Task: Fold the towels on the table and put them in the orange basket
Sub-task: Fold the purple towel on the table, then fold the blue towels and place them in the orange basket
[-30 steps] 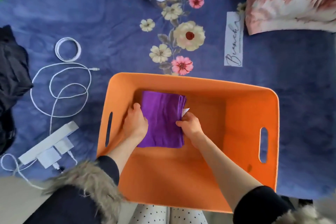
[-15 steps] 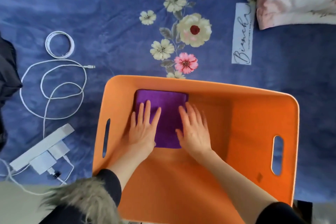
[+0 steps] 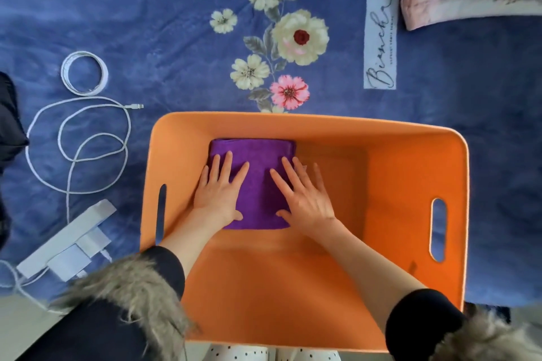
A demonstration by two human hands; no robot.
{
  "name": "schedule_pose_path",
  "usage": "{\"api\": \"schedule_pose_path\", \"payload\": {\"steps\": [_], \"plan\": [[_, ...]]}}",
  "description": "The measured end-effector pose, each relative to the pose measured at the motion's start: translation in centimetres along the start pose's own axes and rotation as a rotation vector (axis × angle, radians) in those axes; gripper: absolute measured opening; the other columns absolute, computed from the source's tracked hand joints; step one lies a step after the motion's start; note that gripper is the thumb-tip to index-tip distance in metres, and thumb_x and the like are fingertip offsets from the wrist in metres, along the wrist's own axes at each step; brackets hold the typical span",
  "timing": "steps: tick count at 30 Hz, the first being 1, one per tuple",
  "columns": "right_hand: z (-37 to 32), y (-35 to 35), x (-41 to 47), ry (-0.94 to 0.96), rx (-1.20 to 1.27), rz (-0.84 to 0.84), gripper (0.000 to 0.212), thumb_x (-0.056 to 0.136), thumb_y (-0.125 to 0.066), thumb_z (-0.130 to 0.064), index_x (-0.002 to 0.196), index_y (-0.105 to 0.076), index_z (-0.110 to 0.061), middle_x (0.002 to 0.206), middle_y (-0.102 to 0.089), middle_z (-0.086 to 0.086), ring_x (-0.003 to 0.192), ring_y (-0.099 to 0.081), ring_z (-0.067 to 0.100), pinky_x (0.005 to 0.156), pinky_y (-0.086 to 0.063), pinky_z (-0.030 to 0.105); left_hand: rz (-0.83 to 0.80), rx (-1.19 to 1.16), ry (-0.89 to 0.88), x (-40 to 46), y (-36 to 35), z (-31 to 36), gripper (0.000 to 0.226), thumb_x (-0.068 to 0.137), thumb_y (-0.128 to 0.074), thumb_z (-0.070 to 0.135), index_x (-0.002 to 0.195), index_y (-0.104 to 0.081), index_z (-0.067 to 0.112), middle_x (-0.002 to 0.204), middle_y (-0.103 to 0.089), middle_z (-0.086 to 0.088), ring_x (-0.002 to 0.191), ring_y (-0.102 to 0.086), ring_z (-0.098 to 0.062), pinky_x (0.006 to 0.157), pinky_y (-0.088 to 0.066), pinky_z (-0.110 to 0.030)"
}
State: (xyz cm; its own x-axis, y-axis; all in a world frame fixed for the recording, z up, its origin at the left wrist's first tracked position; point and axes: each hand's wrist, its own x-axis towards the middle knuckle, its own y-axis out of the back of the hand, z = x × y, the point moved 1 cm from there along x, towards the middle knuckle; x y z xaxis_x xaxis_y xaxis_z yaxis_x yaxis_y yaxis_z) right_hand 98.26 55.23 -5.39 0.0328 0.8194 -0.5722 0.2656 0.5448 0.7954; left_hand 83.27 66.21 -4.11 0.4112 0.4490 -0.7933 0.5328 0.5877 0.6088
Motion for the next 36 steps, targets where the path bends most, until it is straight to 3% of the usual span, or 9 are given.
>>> {"api": "schedule_pose_path", "payload": {"steps": [4,7,12,16,20,26,32,36], "plan": [[0.4,3.3,-3.7,-0.128,0.153,0.071,0.073,0.093,-0.048,-0.04,0.15,-0.004,-0.026,0.159,0.001,0.006,0.146,0.007,0.025,0.116,-0.003,0.048,0.042,-0.138,-0.011,-3.2,1.9,0.9,0.076,0.093,-0.05,0.039,0.149,0.0,0.027,0.158,0.01,-0.006,0.145,0.009,-0.026,0.117,-0.002,-0.047],[1.1,6.9,-7.7,-0.223,0.238,0.195,0.064,0.095,-0.044,-0.039,0.149,-0.011,-0.025,0.157,-0.012,0.006,0.146,-0.006,0.024,0.116,-0.011,0.046,0.128,-0.269,-0.034,-6.5,4.2,2.4,0.065,0.096,-0.043,0.038,0.15,-0.008,0.025,0.159,0.002,-0.005,0.146,0.005,-0.022,0.117,-0.004,-0.045],[1.9,12.5,-16.0,-0.366,0.219,0.439,0.06,0.094,-0.046,-0.035,0.148,-0.023,-0.023,0.153,-0.028,0.006,0.143,-0.021,0.023,0.116,-0.011,0.044,0.394,-0.333,-0.232,-12.2,8.8,6.4,0.055,0.096,-0.042,0.037,0.147,-0.025,0.024,0.157,-0.016,0.0,0.146,-0.005,-0.017,0.117,-0.003,-0.045],[2.3,14.8,-22.8,-0.524,0.206,0.465,0.063,0.094,-0.044,-0.044,0.149,-0.019,-0.026,0.156,-0.021,0.004,0.144,-0.016,0.023,0.116,-0.008,0.046,0.545,-0.296,-0.411,-16.4,12.0,9.6,0.053,0.096,-0.043,0.038,0.145,-0.03,0.025,0.155,-0.021,0.001,0.146,-0.007,-0.017,0.117,-0.002,-0.044],[3.0,15.5,-28.8,-0.733,0.208,0.474,0.066,0.094,-0.036,-0.053,0.15,-0.011,-0.027,0.158,-0.013,0.004,0.145,-0.011,0.022,0.116,-0.005,0.045,0.57,-0.199,-0.541,-19.4,14.5,12.6,0.054,0.096,-0.04,0.039,0.147,-0.025,0.027,0.157,-0.016,0.002,0.146,-0.003,-0.016,0.116,0.001,-0.042],[0.1,13.0,-37.9,-1.104,0.293,0.59,0.069,0.092,-0.033,-0.059,0.15,-0.012,-0.027,0.157,-0.018,0.001,0.144,-0.015,0.02,0.115,-0.008,0.047,0.557,0.052,-0.825,-23.2,16.4,18.7,0.057,0.096,-0.036,0.043,0.148,-0.018,0.029,0.158,-0.012,0.003,0.146,-0.002,-0.015,0.116,-0.002,-0.041],[-7.7,7.1,-46.0,-1.513,0.466,0.602,0.072,0.091,-0.031,-0.062,0.15,-0.005,-0.03,0.158,-0.012,0.0,0.145,-0.011,0.019,0.114,-0.011,0.048,0.568,0.388,-1.146,-28.6,14.0,22.9,0.058,0.097,-0.032,0.046,0.149,-0.012,0.03,0.158,-0.008,0.004,0.146,-0.001,-0.014,0.116,-0.002,-0.039],[-15.1,3.1,-50.2,-1.744,0.579,0.61,0.073,0.09,-0.03,-0.063,0.149,-0.001,-0.031,0.158,-0.01,0.0,0.145,-0.01,0.019,0.114,-0.012,0.049,0.51,0.473,-1.368,-33.0,10.2,24.5,0.058,0.097,-0.035,0.044,0.149,-0.016,0.028,0.157,-0.014,0.003,0.146,-0.006,-0.016,0.116,-0.005,-0.04]]}}
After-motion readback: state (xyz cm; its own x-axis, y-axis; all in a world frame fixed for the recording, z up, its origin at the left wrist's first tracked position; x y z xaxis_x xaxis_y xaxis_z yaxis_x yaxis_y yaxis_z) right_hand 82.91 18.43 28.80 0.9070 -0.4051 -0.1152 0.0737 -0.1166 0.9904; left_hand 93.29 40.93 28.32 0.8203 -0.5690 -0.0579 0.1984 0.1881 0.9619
